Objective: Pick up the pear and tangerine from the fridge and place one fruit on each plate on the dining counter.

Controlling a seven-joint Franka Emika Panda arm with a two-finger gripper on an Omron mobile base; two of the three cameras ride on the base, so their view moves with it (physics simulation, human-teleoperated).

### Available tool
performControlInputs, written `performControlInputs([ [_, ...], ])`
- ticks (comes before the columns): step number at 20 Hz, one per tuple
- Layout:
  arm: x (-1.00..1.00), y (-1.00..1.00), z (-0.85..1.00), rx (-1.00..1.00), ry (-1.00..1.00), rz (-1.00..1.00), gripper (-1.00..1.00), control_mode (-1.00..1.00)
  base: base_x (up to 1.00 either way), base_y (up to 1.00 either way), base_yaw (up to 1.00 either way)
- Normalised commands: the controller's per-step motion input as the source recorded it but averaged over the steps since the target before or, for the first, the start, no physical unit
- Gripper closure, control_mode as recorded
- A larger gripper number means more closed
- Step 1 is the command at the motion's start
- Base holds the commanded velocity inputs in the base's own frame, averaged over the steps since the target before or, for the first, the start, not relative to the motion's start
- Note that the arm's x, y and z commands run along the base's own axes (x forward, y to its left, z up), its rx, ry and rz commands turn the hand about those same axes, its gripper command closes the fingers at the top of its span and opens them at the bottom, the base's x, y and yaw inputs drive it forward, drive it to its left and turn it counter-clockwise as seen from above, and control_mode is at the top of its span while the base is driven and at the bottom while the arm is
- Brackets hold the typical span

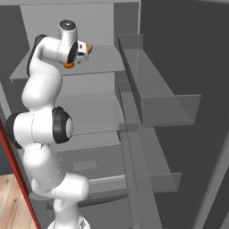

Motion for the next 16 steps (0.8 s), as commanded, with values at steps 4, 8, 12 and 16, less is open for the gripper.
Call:
performControlInputs([
  [4, -0.11, 0.00, -0.10, 0.00, -0.04, 0.00, -1.00, -1.00, 0.00, 0.00, 0.00],
  [8, -0.05, 0.00, -0.09, 0.00, 0.00, 0.00, -1.00, -1.00, 0.00, 0.00, 0.00],
  [12, -0.02, 0.03, -0.19, 0.00, 0.00, -0.02, 1.00, -1.00, 0.00, 0.00, 0.00],
  [16, 0.10, 0.04, -0.07, 0.00, -0.05, 0.00, 1.00, -1.00, 0.00, 0.00, 0.00],
])
